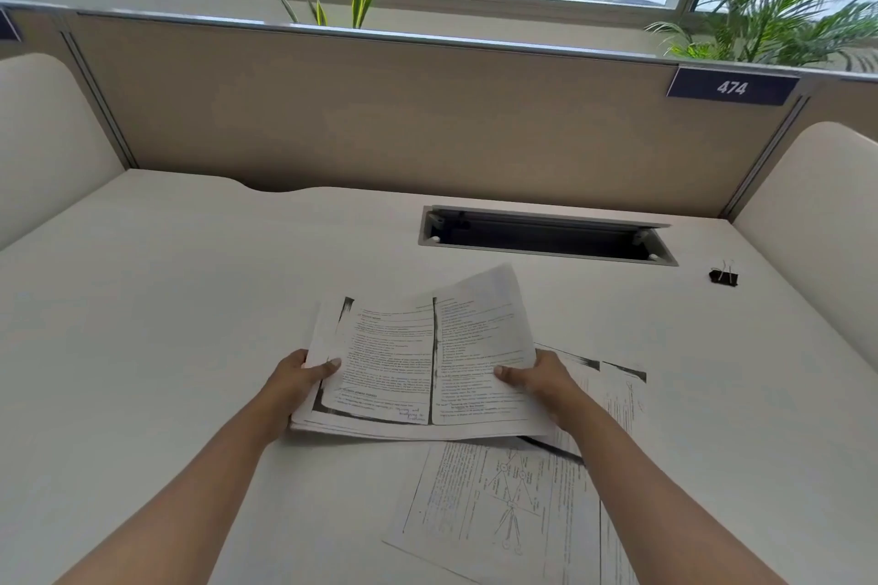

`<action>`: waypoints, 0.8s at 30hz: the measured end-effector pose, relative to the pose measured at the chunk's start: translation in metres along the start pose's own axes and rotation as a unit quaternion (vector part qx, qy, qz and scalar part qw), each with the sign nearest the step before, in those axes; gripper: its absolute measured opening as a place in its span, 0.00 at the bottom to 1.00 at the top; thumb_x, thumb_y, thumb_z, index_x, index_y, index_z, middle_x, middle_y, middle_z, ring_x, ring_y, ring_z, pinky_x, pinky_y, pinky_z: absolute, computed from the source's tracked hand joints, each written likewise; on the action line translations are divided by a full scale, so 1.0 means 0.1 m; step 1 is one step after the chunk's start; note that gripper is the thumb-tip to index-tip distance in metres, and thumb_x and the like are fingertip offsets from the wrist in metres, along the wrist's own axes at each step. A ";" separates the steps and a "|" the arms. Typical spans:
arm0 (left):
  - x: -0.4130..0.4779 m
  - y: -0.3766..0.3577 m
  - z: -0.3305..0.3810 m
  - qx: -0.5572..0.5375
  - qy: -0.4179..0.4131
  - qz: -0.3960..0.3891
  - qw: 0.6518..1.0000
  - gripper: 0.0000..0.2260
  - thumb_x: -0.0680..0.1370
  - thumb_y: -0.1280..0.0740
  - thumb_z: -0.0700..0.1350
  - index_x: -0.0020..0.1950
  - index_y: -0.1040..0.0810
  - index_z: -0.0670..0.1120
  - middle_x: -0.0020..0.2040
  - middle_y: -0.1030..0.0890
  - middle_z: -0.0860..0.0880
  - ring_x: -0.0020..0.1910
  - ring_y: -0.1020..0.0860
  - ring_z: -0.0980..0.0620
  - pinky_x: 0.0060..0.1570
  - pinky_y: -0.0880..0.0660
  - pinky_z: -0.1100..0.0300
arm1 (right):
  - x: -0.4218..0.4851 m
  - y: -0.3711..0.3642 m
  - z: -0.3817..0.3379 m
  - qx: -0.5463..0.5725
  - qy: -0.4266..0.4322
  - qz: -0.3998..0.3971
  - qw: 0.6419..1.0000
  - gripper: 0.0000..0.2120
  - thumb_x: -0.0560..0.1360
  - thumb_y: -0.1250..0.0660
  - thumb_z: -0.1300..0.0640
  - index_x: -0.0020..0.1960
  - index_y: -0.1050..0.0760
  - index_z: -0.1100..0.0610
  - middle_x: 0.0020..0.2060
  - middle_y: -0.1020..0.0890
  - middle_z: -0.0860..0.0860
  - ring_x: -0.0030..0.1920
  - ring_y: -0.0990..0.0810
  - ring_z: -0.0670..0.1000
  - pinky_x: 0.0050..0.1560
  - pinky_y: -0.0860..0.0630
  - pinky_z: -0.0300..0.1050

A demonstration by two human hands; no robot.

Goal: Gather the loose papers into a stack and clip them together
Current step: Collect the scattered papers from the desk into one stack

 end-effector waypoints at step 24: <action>0.00 0.33 0.03 -0.162 -0.108 0.094 0.976 0.18 0.76 0.35 0.36 0.66 0.29 0.42 0.61 0.23 0.41 0.58 0.24 0.41 0.63 0.30 0.46 | -0.16 0.04 0.01 -0.531 -0.012 0.080 0.843 0.37 0.71 0.44 0.30 0.71 0.43 0.53 0.72 0.40 0.55 0.71 0.42 0.59 0.63 0.36 0.60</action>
Point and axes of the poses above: each hand's wrist, its own x-axis towards the middle knuckle, its own y-axis out of the back of the hand, z = x × y, the point moved 9 cm from there along x, towards the middle knuckle
